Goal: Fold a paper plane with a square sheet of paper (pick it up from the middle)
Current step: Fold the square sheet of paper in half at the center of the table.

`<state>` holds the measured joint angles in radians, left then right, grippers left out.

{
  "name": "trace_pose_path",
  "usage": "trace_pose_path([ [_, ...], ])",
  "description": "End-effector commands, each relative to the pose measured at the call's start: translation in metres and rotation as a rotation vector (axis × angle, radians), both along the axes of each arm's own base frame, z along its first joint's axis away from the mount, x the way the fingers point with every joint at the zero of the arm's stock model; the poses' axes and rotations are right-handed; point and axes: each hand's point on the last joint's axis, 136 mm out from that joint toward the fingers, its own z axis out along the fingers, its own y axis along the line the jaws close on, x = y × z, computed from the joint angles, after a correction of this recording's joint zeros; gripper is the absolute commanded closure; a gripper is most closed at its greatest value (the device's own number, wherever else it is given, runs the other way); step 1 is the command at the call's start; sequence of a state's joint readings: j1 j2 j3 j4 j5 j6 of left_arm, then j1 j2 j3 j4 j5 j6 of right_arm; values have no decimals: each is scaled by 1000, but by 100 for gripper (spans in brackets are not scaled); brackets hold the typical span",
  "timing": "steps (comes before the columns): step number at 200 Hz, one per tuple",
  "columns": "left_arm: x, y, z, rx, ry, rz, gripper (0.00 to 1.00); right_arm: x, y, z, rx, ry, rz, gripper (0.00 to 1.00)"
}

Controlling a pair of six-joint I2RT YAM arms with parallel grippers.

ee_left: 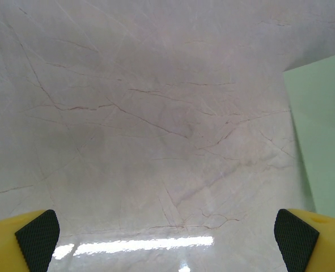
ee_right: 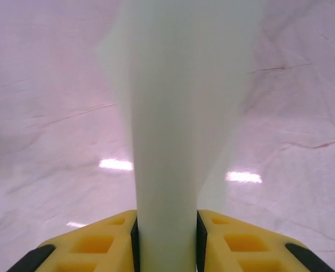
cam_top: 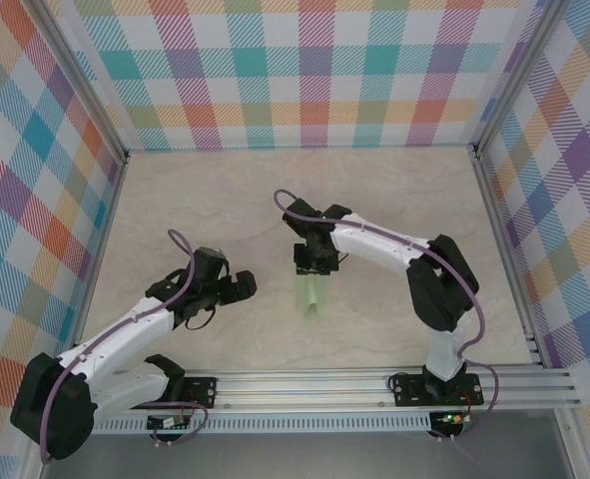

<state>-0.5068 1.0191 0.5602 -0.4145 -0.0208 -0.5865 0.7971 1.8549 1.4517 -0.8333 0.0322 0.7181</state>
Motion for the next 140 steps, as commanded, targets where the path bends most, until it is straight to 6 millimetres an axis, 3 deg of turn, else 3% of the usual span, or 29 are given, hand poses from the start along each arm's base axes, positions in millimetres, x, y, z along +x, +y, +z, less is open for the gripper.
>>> trace_pose_path([
  [1, 5, 3, 15, -11, -28, 26, 0, -1, 26, 29, 279, 20, 14, 68],
  [24, 6, -2, 22, -53, -43, 25, 0, 10, 41, 51, 558, 25, -26, 66],
  [36, 8, -7, 27, -82, -52, 21, 0, 16, 40, 52, 629, 25, -64, 65],
  [81, 12, -31, 32, -192, -39, -34, 0, 20, 19, -1, 625, 65, -189, 60],
  [140, 22, -59, 28, -289, -4, -91, 2, 6, -20, -42, 462, 85, -232, 50],
])
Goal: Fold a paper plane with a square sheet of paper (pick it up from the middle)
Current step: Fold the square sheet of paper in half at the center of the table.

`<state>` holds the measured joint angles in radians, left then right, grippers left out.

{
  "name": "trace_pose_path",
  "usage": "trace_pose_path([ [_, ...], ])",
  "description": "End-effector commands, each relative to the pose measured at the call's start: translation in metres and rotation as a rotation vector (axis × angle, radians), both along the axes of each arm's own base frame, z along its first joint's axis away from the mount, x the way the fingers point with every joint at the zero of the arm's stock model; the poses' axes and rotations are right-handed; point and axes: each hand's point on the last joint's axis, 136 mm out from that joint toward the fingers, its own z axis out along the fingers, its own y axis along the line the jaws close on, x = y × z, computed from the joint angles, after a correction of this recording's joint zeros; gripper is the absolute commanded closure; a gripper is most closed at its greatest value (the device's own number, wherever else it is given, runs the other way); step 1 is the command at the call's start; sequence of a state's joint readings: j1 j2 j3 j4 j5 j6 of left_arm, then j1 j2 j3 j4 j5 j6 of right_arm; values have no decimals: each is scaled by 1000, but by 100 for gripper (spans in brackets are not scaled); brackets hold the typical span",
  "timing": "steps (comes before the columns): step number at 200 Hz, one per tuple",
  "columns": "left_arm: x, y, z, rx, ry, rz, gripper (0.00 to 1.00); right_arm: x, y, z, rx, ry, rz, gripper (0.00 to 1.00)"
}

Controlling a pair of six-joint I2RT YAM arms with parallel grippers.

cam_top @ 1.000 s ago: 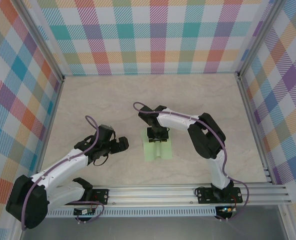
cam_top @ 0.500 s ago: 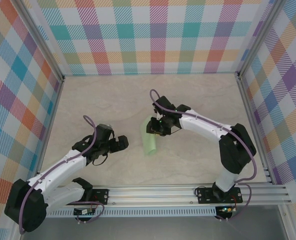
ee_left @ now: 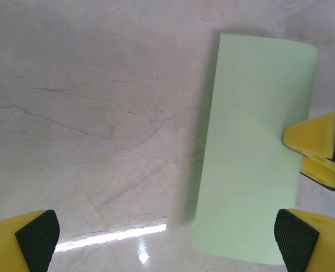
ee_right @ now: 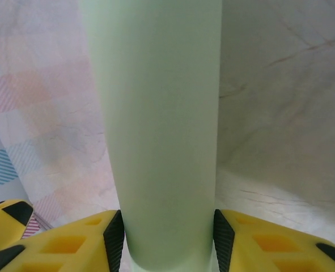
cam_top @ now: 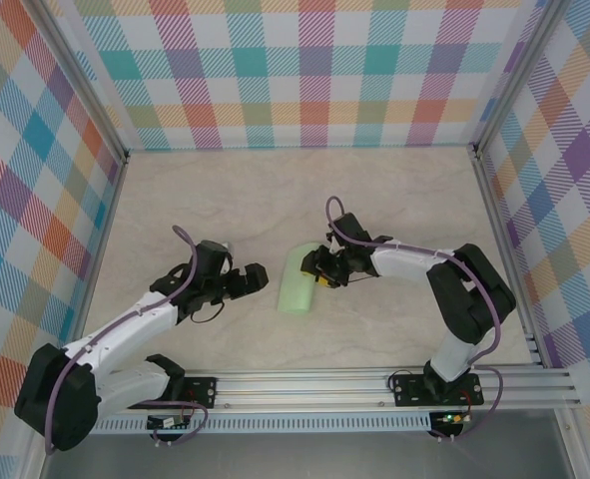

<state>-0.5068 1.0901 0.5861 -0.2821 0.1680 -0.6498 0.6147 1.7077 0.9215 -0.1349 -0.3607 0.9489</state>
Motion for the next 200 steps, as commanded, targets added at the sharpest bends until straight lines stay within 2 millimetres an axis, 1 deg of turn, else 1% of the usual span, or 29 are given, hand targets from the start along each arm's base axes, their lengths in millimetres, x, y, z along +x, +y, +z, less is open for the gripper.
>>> trace_pose_path([
  [1, 12, -17, 15, -87, -23, -23, 2, 2, -13, -7, -44, -12, -5, 49],
  [23, 15, -24, 14, -94, -15, -41, 6, -2, -22, -9, -69, -14, -1, 46],
  [45, 18, -32, 13, -106, -8, -52, 12, -2, -28, -11, -100, -11, -7, 46],
  [65, 20, -39, 11, -108, 4, -66, 18, -4, -40, -16, -163, 2, -37, 45],
  [89, 21, -47, 7, -102, 22, -86, 25, -5, -43, -17, -186, 7, -31, 44],
  [118, 24, -55, 5, -96, 35, -98, 32, -11, -64, -24, -315, 57, -58, 41],
  [124, 25, -56, 3, -91, 38, -98, 33, -12, -66, -26, -326, 65, -60, 41],
  [148, 28, -60, 1, -84, 44, -99, 37, -12, -64, -30, -317, 78, -80, 40],
  [178, 27, -63, -1, -78, 46, -103, 37, -11, -59, -32, -290, 84, -89, 40],
  [200, 26, -61, -2, -71, 46, -100, 38, -9, -53, -30, -281, 81, -83, 38],
])
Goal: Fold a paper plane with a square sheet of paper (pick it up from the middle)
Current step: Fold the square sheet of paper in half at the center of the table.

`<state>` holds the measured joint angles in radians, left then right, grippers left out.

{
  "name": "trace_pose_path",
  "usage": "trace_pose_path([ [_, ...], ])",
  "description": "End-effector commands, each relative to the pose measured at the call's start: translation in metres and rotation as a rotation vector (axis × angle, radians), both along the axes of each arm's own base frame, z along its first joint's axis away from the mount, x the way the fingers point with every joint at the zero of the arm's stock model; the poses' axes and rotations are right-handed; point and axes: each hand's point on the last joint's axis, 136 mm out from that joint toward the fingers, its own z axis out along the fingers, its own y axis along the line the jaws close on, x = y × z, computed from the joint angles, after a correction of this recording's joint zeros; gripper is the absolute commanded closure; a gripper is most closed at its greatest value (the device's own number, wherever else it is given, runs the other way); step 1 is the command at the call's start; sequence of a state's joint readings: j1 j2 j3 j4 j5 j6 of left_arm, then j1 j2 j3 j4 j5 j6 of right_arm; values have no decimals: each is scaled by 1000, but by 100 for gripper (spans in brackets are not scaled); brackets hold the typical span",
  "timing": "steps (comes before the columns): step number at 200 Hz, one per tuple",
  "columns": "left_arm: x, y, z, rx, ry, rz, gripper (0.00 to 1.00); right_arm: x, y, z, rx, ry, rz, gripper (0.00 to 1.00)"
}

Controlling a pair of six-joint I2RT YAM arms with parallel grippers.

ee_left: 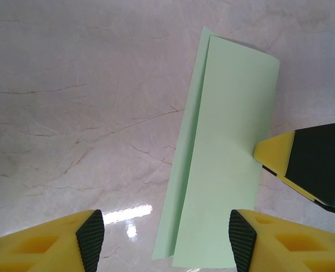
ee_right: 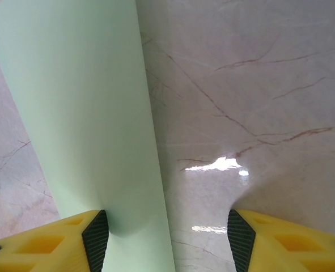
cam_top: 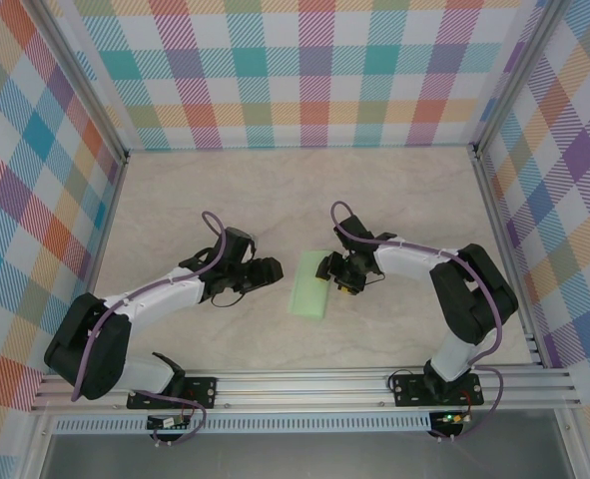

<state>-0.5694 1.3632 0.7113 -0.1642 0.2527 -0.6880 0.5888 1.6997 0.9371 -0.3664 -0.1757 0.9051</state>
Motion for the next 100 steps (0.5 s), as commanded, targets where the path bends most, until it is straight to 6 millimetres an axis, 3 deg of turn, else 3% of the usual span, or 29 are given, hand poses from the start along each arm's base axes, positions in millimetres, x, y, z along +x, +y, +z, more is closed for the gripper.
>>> trace_pose_path([
  [1, 5, -9, 11, -15, -33, -11, 38, -2, -1, -3, -21, 26, -13, 38],
  [100, 4, -1, 8, 18, -25, 13, 38, -4, -2, -10, -143, 66, -12, 32],
])
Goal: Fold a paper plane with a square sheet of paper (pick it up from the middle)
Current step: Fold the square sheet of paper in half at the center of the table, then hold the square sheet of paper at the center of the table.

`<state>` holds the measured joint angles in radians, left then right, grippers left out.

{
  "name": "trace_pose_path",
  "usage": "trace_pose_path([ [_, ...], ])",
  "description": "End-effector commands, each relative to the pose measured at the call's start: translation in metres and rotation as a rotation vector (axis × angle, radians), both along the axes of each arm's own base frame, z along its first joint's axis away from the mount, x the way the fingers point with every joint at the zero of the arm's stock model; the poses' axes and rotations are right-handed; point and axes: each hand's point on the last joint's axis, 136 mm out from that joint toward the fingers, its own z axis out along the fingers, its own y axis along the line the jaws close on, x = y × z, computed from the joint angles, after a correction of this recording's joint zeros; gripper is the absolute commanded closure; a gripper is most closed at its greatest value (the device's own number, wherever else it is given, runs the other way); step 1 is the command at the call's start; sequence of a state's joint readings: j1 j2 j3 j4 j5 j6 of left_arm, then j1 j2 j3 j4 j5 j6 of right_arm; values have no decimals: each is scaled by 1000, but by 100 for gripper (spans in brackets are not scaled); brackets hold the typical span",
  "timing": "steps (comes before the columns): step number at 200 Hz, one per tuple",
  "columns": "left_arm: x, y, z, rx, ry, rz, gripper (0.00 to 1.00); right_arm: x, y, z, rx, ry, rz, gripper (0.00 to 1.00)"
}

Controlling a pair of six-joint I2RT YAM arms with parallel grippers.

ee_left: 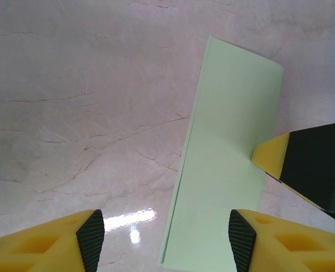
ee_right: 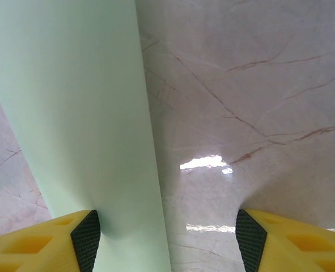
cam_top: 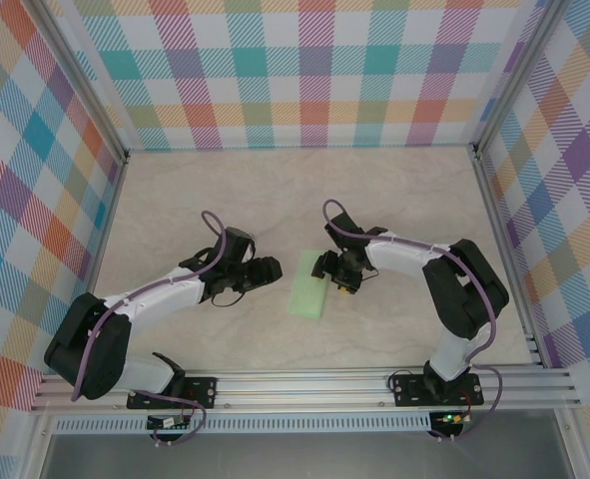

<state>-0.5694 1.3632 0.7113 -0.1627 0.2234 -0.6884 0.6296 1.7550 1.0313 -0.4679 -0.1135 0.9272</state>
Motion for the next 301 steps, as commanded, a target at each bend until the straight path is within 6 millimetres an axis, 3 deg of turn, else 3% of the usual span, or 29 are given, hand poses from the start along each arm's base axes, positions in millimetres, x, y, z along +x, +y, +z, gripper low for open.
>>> trace_pose_path([
  [1, 0, -4, 9, 1, -12, -6, 38, -5, -7, -9, -61, 39, -14, 32],
  [149, 1, -7, 11, -9, -19, -11, 43, -11, -20, -27, -188, 80, 6, 32],
  [195, 3, -14, 11, -28, -5, -23, 59, -12, -24, -33, -208, 91, 3, 32],
  [219, 7, -22, 9, -33, 10, -30, 78, -13, -26, -34, -222, 96, -4, 32],
  [301, 17, -67, -11, -33, 72, -106, 93, -16, -29, -42, -240, 116, -8, 33],
])
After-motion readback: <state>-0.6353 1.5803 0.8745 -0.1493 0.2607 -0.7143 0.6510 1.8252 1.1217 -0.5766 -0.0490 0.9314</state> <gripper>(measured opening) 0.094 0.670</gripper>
